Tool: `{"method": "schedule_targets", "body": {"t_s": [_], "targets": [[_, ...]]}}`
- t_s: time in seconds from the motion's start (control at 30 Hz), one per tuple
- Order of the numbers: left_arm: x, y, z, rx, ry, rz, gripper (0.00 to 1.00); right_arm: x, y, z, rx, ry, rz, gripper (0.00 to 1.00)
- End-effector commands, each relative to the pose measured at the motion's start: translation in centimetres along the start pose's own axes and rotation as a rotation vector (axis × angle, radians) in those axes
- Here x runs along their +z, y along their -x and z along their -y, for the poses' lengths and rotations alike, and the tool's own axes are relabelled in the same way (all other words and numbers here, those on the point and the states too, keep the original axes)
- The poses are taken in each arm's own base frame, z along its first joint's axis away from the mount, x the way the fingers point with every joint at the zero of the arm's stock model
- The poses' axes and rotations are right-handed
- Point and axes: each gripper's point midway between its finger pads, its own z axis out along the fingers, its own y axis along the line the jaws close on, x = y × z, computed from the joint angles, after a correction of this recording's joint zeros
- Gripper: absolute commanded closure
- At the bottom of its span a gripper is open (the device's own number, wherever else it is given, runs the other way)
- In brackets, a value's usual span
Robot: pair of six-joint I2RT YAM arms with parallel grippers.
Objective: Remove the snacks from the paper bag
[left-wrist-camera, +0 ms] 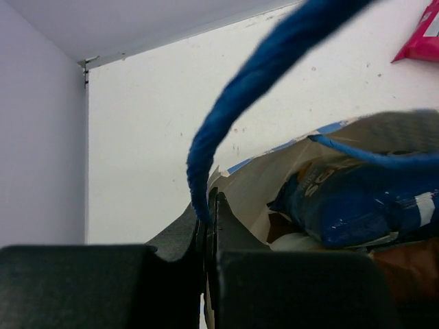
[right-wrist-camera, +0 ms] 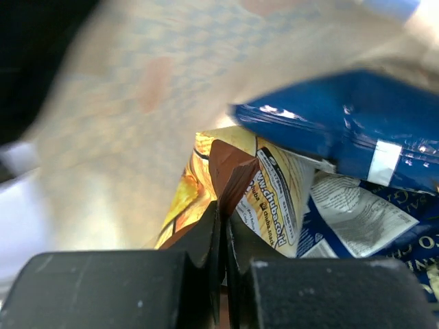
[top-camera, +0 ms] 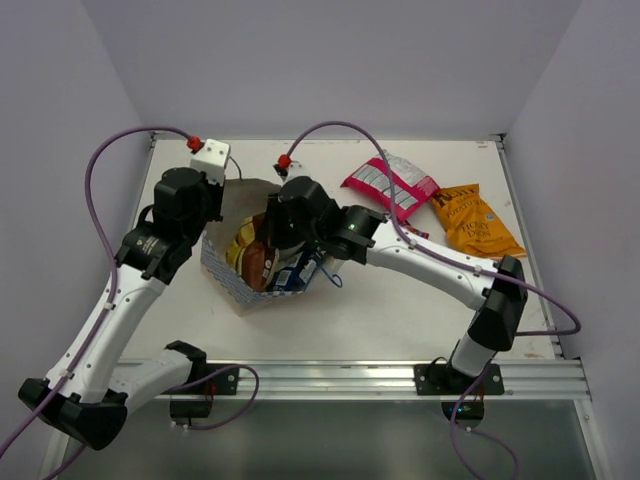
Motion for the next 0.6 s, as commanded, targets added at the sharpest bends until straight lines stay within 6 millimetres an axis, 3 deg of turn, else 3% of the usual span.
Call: {"method": "schedule_targets", "body": {"t_s": [0.0, 0.13, 0.23, 0.4, 0.43, 0.57], "targets": [[-1.0, 2.5, -2.4, -0.052, 0.115, 0.094, 1.0, -8.1, 6.7, -6.6, -0.055, 0.251, 0.192, 1.0], [-1.2, 2.0, -3.1, -0.048, 0.154, 0.078, 1.0, -12.8, 10.1, -9.6, -0.116, 0.375, 0.295, 1.0], [-1.4, 1.8, -3.6, -0.049, 0.18, 0.072, 1.0, -15.7, 12.3, -10.5, -0.152, 0.417, 0.361, 1.0], [-1.8, 1.4, -5.0, -0.029, 0.256, 0.055, 1.0, -20.9, 16.7, -9.9, -0.2, 0.451, 0.493, 1.0], [-1.9, 1.3, -5.3, -0.026, 0.271, 0.05, 1.0, -23.2, 17.8, -10.2, -0.213, 0.48, 0.533, 1.0], [-2.0, 0.9, -6.3, -0.013, 0.332, 0.03, 1.0, -27.7, 21.1, -8.2, -0.293, 0.45, 0.649, 1.0]]}}
